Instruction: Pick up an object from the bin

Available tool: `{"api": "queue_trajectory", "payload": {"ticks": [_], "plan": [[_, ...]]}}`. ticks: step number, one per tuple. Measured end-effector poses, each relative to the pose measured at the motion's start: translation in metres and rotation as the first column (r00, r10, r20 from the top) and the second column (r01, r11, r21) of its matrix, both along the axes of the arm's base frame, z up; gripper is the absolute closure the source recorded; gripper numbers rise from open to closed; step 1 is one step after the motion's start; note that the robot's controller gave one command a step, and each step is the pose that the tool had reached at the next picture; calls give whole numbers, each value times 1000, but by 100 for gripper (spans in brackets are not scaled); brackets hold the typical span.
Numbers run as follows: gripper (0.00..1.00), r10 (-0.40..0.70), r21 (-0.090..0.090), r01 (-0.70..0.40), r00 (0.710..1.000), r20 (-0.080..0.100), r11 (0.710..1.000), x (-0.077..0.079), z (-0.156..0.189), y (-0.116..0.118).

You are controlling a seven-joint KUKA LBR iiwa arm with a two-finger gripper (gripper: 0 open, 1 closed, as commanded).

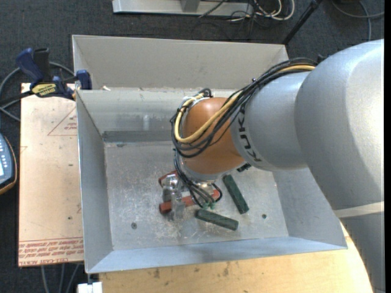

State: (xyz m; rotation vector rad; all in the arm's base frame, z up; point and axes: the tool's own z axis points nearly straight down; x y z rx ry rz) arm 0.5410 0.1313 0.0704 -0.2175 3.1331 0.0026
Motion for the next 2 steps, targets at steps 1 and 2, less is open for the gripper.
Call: {"api": "queue_trajectory", "payload": {"ticks": [1, 2], "plan": [[100, 27, 3, -27, 1000, 8, 1000, -8, 91, 37], [100, 16, 3, -16, 1000, 6, 1000, -31, 152, 47]]}}
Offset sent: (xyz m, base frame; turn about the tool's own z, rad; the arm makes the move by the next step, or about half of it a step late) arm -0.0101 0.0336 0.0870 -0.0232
